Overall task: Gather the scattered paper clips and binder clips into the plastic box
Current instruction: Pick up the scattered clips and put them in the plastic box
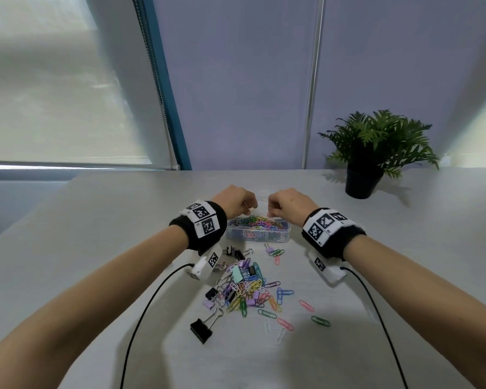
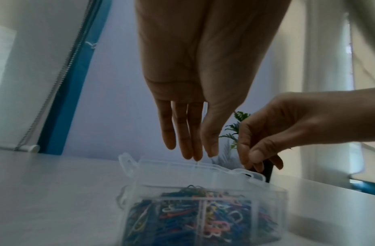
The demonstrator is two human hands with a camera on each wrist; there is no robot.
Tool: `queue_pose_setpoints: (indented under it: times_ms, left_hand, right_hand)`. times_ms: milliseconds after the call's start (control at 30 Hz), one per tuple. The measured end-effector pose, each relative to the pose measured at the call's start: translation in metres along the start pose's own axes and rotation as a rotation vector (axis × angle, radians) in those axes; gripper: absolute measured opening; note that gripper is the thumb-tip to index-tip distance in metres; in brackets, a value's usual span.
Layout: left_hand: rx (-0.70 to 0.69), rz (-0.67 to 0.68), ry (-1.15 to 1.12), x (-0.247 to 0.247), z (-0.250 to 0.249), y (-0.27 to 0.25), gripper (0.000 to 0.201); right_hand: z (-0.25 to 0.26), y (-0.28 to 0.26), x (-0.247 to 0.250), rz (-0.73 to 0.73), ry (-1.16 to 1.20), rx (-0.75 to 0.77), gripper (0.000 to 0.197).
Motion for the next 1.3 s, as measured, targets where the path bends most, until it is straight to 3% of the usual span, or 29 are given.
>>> queue_pose_setpoints:
  times_ms: [100,267,400,533,667,900,1167,1300]
  left_hand:
    - [-0.084,0.004,0.073,-0.006,-0.013,-0.012,0.023]
    - [-0.159,0.109,0.104,-0.03,-0.03,-0.028,0.017]
    - [-0.205,0.284,0.04,-0.066,-0.044,-0.032,0.02]
    - [-0.258,0.413,-0.008,-0.09,-0.065,-0.039,0.022]
    - [-0.302,0.391,0.055,-0.108,-0.094,-0.047,0.025]
    - [-0.218,0.348,0.139,-0.128,-0.095,-0.044,0.025]
    - [-0.229,0.366,0.14,-0.131,-0.097,-0.045,0.018]
    - [-0.271,0.349,0.244,-0.131,-0.103,-0.05,0.011]
  right_hand:
    - [0.015,-0.02,-0.005,0.018,-0.069,0.144,0.011]
    - [0.01,-0.039,-0.051,0.263,-0.194,0.191,0.014]
    - [0.007,-0.038,-0.071,0.294,-0.216,0.201,0.026]
    - [0.018,-0.043,-0.071,0.275,-0.156,0.245,0.012]
    - [0.015,-0.046,-0.076,0.261,-0.167,0.22,0.018]
    - [0.003,-0.048,-0.074,0.296,-0.148,0.155,0.005]
    - [-0.013,-0.052,-0.071,0.276,0.026,0.183,0.01]
    - [-0.018,-0.051,-0.038,0.186,0.181,0.179,0.012]
Point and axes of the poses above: each hand's wrist, its own y-axis towards the middle knuckle, its own x-axis out of the back of the hand, z = x × y, the point moved 9 cm from there along y, towards the middle knuckle, and after that the axes turned 12 degrees about z, right-handed, at the moved point
